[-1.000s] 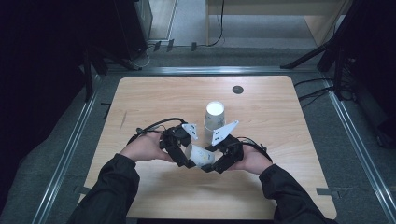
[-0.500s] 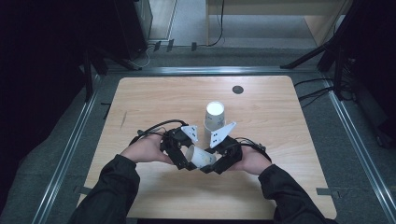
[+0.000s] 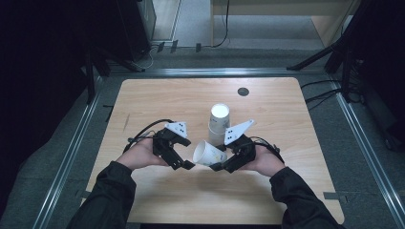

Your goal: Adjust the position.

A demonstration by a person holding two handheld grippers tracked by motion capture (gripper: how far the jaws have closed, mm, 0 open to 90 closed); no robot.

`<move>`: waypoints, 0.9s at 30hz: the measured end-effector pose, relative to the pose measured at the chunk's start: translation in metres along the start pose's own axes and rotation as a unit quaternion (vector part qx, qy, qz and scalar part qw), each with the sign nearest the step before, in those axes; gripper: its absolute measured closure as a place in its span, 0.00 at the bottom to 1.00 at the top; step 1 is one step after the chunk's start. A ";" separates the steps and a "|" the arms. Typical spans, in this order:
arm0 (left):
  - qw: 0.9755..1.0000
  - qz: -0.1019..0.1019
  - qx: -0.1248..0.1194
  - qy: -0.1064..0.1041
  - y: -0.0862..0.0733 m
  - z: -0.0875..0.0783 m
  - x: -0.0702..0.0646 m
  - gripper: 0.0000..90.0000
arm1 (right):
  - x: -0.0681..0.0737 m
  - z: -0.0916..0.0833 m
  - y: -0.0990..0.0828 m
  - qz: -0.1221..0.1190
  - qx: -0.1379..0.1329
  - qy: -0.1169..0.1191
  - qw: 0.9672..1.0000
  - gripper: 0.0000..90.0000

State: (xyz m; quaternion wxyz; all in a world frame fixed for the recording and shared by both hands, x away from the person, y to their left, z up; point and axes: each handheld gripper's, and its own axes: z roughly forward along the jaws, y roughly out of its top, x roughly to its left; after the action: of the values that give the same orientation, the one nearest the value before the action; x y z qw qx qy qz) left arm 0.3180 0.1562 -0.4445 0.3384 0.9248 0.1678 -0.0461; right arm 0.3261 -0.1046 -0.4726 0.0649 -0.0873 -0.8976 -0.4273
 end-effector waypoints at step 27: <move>0.989 -0.066 -0.127 -0.029 -0.007 0.022 -0.003 0.16 | -0.003 -0.007 -0.002 0.009 -0.017 0.011 1.000 0.37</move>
State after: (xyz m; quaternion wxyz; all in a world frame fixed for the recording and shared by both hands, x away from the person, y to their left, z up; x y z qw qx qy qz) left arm 0.3134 0.1461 -0.4654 0.4538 0.8596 0.2229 -0.0738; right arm 0.3293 -0.1113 -0.4707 0.0773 -0.0913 -0.8885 -0.4430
